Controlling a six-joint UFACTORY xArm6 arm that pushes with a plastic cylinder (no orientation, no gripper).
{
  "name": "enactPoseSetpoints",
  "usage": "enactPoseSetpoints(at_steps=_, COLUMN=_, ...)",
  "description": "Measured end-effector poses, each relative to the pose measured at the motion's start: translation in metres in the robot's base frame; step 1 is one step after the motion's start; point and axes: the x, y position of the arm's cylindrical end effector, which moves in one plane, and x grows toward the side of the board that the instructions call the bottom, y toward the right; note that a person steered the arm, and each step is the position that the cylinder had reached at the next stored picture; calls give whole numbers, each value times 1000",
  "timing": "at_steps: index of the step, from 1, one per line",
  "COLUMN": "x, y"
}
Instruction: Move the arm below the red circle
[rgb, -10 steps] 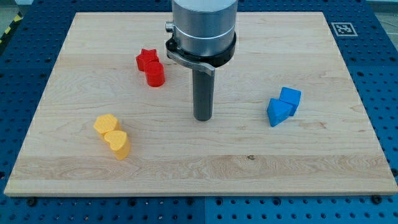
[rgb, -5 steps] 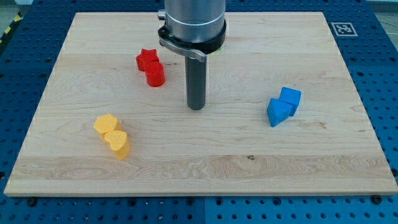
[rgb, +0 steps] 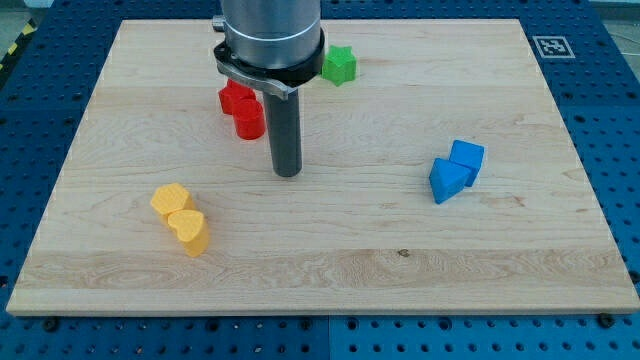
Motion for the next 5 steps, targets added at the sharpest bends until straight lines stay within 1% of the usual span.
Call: enactPoseSetpoints(at_steps=5, x=0, y=-30)
